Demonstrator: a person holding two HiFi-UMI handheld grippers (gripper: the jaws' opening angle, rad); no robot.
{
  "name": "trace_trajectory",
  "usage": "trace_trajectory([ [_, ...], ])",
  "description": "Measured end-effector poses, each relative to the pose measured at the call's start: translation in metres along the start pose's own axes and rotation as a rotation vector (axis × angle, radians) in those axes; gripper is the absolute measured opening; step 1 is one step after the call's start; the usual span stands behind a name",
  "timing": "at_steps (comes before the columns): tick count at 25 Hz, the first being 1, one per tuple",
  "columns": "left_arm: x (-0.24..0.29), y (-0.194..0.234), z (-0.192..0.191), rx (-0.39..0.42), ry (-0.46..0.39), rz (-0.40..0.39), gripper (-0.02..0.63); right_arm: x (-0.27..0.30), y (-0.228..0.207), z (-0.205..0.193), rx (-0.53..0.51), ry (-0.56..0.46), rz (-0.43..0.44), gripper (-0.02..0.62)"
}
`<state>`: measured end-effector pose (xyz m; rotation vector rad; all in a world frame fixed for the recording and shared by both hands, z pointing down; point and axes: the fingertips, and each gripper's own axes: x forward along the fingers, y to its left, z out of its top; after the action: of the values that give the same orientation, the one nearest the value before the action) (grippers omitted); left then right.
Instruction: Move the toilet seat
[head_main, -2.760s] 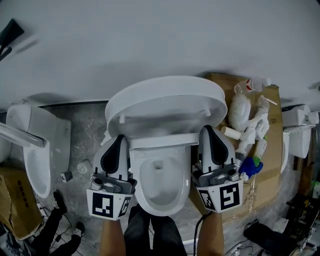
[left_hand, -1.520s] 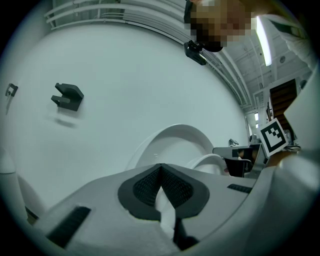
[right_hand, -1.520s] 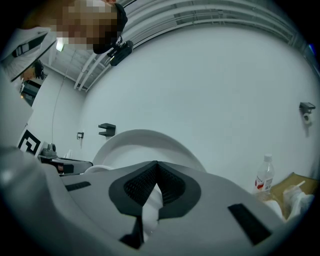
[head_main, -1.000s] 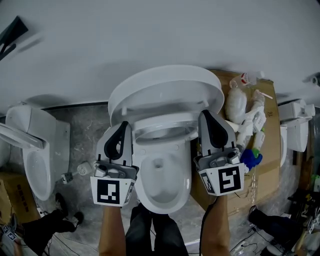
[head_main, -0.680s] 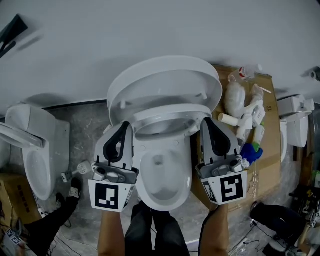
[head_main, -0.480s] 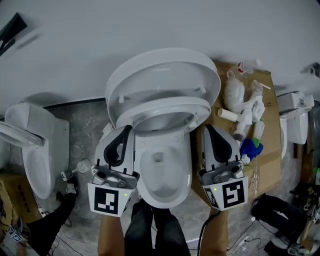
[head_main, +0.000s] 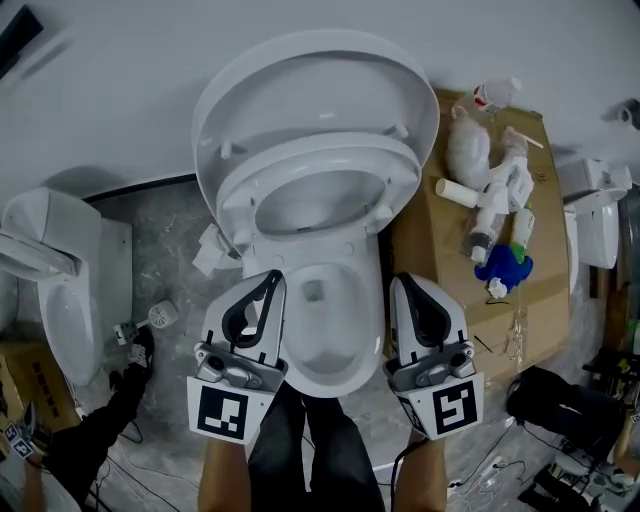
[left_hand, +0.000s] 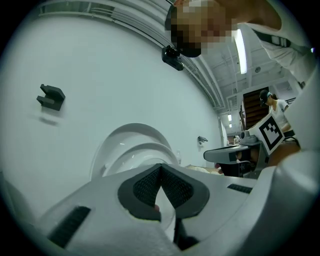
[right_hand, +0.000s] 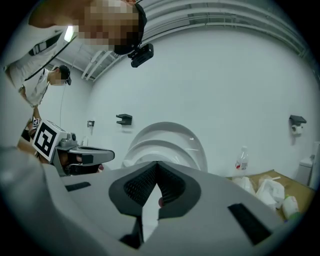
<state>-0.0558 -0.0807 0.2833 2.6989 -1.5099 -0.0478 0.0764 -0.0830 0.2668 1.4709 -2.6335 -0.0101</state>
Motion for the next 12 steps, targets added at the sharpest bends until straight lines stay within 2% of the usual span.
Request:
trace_trajectory([
  [6, -0.021, -0.027, -0.027, -0.004, 0.038, -0.024, 0.009, -0.025, 0.017, -0.030, 0.028, 0.021, 0.005, 0.011],
  [12, -0.031, -0.045, -0.036, -0.002, 0.046, -0.042, 0.009, -0.042, 0.024, -0.041, 0.038, 0.023, 0.003, 0.011],
])
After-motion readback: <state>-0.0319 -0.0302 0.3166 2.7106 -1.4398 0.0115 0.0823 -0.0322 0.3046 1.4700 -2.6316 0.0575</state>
